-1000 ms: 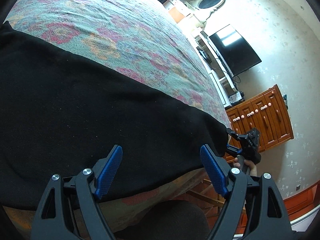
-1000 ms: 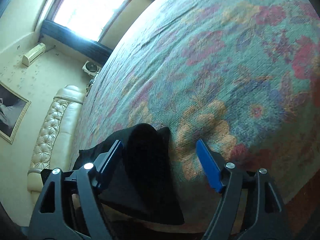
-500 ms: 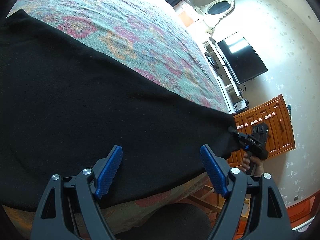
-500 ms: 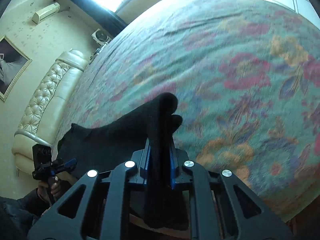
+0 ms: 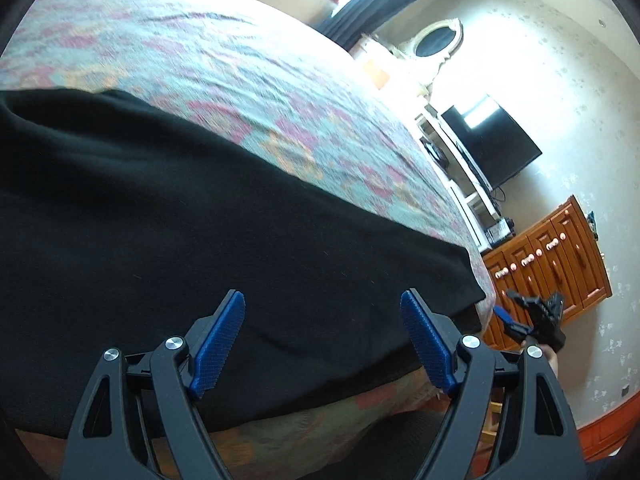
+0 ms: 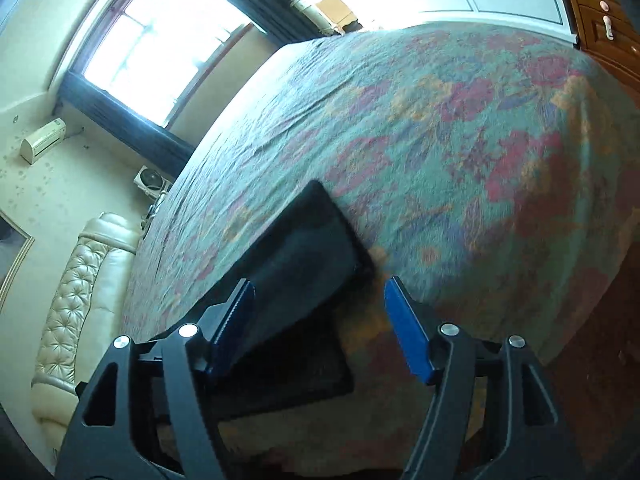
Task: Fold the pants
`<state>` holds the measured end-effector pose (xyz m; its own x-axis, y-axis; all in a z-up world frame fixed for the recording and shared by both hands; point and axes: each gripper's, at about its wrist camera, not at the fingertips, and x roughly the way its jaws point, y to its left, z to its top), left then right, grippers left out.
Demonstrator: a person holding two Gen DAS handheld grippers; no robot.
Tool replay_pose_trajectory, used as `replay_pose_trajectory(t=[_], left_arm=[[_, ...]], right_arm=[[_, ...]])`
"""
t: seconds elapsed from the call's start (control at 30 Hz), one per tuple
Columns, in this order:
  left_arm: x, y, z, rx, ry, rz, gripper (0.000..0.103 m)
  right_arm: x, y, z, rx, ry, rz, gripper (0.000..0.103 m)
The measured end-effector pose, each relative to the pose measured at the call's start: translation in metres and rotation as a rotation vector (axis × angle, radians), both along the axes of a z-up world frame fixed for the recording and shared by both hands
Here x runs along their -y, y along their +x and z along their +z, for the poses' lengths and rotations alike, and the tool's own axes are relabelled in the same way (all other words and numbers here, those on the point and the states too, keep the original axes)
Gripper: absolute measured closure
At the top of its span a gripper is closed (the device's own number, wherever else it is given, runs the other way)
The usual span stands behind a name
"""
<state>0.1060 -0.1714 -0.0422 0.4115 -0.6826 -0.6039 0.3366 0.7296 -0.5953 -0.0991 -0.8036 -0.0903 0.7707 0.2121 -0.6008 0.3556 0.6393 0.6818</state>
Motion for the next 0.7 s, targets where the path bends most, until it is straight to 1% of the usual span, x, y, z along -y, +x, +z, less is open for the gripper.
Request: replay_pose_trajectory(t=[0.07,0.13,0.17,0.23,0.27,0.33,0.37,0.43,0.5,0.57,0.63,0.7], left_arm=[[-0.035,0.001,0.009,0.037,0.016,0.083,0.024],[-0.078,0.005,0.013,0.029,0.031,0.178,0.024],[-0.103,0.007,0.015,0.019,0.023,0.239,0.024],[-0.159,0.007,0.014,-0.022,-0.047,0.358,0.018],[-0.187,0.008,0.011,-0.056,-0.094,0.410,0.017],[-0.237,0.004,0.006,-0.107,-0.156,0.524,0.017],[-0.260,-0.001,0.007,-0.096,-0.182,0.585,0.017],[-0.298,-0.012,0.007,-0.083,-0.205,0.678,0.017],[-0.323,-0.023,0.001,-0.114,-0.235,0.752,0.017],[-0.339,-0.036,-0.012,-0.173,-0.299,0.815,0.017],[-0.347,-0.045,-0.026,-0.223,-0.362,0.848,0.017],[-0.346,-0.049,-0.034,-0.245,-0.398,0.856,0.017]], right_arm=[[-0.012,-0.005,-0.015,-0.046,0.059,0.014,0.035],[-0.020,-0.008,-0.025,-0.064,0.064,0.009,0.035],[-0.022,-0.009,-0.029,-0.073,0.060,0.003,0.035],[-0.032,-0.006,-0.040,-0.080,0.104,0.014,0.035],[-0.037,-0.006,-0.045,-0.082,0.134,0.026,0.035],[-0.046,-0.005,-0.052,-0.090,0.151,0.043,0.035],[-0.050,-0.002,-0.055,-0.097,0.154,0.057,0.035],[-0.055,-0.001,-0.060,-0.115,0.154,0.061,0.035],[-0.058,0.000,-0.062,-0.121,0.151,0.055,0.035],[-0.060,0.001,-0.064,-0.123,0.153,0.048,0.034],[-0.060,0.002,-0.065,-0.125,0.158,0.043,0.034],[-0.061,0.002,-0.066,-0.127,0.163,0.038,0.033]])
